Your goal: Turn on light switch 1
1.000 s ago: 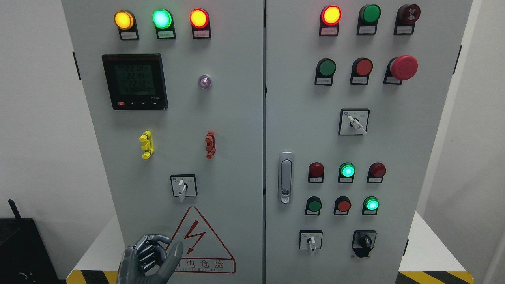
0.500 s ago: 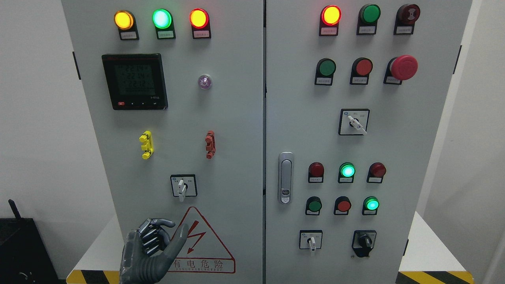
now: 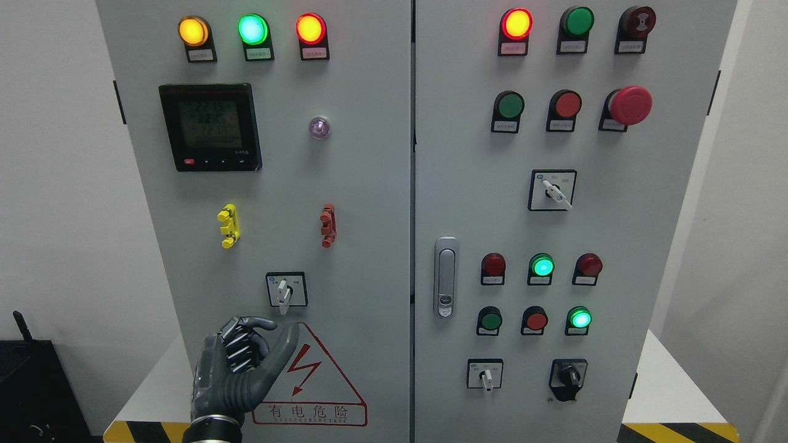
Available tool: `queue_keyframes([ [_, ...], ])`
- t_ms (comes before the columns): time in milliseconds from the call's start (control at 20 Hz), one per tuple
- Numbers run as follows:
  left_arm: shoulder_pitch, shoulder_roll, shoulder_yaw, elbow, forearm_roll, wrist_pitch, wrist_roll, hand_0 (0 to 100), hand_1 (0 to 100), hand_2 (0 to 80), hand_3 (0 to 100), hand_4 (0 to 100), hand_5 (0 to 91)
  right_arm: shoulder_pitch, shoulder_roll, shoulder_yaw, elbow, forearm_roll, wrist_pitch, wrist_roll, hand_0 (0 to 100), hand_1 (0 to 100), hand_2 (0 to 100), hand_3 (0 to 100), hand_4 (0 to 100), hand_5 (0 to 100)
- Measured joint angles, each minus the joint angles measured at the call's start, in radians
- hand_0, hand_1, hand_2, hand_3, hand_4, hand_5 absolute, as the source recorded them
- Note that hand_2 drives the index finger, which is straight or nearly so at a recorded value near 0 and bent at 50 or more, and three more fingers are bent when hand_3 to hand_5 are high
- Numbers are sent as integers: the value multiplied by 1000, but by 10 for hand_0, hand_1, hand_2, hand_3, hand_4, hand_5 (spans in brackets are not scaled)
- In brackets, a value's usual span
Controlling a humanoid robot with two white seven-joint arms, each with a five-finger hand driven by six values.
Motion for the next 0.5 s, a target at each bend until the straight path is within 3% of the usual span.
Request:
queue_keyframes([
  [500,-20,-23,1,-2,0,39,6,0,703,550,915,964,878,0,0,0,0,0,0,0,0,0,0,0,0,0],
])
